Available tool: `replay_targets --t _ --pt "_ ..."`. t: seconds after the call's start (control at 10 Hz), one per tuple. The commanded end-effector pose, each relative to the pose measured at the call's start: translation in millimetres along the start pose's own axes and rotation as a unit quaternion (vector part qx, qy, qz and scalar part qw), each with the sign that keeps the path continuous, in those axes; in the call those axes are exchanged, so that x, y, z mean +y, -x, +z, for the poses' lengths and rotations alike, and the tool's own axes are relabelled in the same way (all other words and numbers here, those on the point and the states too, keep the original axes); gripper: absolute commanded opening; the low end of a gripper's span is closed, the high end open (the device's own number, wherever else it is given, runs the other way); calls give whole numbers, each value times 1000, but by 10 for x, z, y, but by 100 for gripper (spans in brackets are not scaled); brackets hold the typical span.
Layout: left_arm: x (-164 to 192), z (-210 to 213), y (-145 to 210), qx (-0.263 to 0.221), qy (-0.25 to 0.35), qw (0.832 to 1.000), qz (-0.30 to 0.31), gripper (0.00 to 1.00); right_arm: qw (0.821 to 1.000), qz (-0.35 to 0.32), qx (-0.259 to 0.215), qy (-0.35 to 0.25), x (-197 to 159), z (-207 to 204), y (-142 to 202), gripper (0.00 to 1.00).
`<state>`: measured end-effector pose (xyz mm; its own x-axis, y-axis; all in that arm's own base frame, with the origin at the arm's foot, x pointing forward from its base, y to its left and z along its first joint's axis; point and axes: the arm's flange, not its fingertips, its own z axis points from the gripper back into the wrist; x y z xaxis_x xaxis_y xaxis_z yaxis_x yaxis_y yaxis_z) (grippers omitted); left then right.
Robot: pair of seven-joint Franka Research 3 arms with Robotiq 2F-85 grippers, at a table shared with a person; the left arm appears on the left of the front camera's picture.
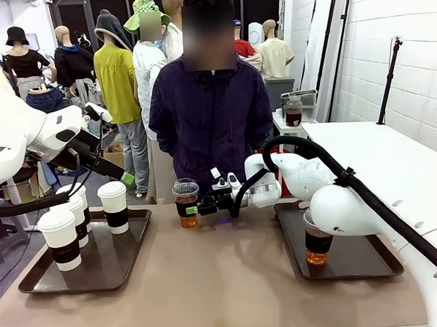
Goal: Distribute the coffee onto the tray.
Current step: Pick up another iced Americano from the middle of the table and place it on the right Handle tray.
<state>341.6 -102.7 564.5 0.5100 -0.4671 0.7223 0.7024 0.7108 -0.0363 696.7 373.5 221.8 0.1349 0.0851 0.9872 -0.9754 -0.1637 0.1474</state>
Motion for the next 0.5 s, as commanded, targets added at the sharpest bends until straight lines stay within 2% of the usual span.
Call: replay_targets --t 0.0,0.2,0.3,0.4 --pt "19 0 8 -1 4 1000 2 100 1000 -9 4 -17 -125 -50 -48 100" --pt "19 0 8 -1 4 1000 2 100 1000 -13 4 -25 -141 -55 -53 100" --pt "19 0 8 -1 4 1000 2 100 999 -21 1 -36 -135 -81 -58 85" --pt "19 0 8 -1 4 1000 2 100 999 -13 -8 -37 -127 -67 -36 65"
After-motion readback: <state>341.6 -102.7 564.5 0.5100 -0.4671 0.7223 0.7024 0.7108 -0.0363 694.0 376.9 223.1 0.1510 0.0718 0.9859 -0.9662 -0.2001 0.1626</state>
